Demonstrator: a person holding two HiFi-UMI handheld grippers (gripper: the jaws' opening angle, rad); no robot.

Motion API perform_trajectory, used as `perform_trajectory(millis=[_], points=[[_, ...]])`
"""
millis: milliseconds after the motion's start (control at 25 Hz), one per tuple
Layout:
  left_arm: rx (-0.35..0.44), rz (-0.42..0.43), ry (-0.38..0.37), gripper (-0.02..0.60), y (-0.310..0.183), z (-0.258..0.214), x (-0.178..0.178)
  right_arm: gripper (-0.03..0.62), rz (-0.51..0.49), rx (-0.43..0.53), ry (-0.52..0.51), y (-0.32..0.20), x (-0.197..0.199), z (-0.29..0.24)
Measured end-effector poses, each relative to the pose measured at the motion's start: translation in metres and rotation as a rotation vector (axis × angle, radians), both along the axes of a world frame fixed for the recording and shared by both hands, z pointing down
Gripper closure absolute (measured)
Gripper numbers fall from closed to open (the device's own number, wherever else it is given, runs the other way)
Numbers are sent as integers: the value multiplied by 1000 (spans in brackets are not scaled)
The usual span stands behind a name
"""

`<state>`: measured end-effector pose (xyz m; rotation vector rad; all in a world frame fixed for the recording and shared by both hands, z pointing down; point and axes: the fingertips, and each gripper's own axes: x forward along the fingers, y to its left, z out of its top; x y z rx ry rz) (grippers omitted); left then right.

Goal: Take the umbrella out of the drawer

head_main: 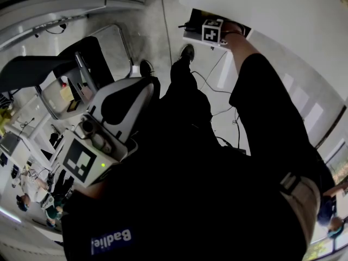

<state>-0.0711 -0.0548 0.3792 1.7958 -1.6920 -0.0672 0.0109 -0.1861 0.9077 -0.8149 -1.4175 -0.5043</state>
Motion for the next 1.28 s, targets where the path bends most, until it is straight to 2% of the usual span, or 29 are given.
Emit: perform_trajectory(millis=[80,280,640,800,1000,1280], points=[[4,-2,3,580,2,0,-1,322,6,7,-22,1,1,-2],[27,15,5,580,7,-5,3,333,49,22,-151,1,-2,-18],[92,84,-3,580,14,-23,14,336,151,43,-277,7,8,-73],[141,126,-11,580,23,-35,22,336,240,52,-325,14,12,-98],[257,143,-19,580,26,-63,18,336,340,64,-381,18,5,-142],[354,177,-19,580,43,-89,18,336,457,91,-450,31,13,-197]])
